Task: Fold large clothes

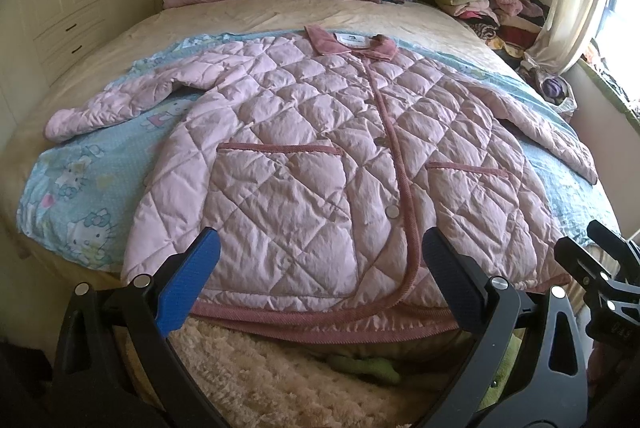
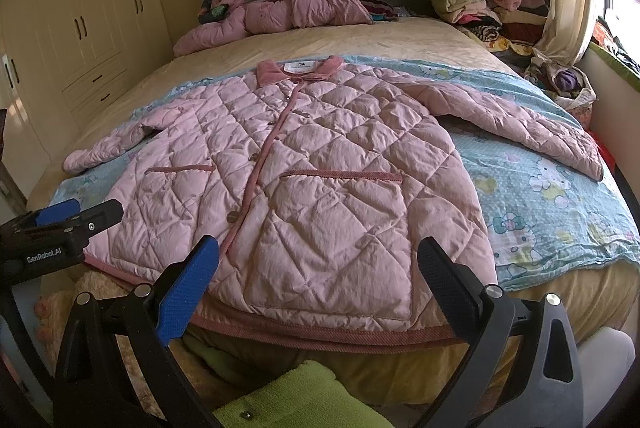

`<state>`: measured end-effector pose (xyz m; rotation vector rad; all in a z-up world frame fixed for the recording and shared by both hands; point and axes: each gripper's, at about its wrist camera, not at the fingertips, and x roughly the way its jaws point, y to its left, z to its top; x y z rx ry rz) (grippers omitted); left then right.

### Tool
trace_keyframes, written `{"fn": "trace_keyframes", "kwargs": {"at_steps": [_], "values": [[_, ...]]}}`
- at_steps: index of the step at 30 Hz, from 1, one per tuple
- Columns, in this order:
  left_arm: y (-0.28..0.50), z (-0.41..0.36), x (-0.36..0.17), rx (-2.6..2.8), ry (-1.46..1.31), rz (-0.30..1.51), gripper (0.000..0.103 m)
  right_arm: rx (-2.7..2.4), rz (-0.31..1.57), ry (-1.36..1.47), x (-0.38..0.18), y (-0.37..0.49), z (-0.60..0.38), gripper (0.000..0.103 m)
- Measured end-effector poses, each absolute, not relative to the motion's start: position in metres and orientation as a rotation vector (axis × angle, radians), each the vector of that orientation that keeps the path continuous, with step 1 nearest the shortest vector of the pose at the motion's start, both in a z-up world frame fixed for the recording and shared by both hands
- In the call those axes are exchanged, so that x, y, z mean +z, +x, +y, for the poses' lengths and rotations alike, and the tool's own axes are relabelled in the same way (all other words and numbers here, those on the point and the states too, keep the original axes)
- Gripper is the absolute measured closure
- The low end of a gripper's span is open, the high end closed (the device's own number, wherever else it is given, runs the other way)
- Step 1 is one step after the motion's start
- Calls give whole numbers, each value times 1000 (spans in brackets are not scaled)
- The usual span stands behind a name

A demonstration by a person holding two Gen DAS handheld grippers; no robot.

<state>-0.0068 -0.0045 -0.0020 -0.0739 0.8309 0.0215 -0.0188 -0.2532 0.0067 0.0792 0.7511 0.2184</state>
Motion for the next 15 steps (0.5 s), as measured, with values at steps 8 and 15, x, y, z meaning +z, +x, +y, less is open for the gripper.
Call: {"fn": "trace_keyframes", "kwargs": {"at_steps": [8, 15], "values": [[9, -11, -1, 27, -61, 839, 9, 239, 754, 90, 11, 0, -250, 4], [32, -1, 12, 34, -72, 829, 9, 250, 749, 111, 18, 23, -251, 4]]}}
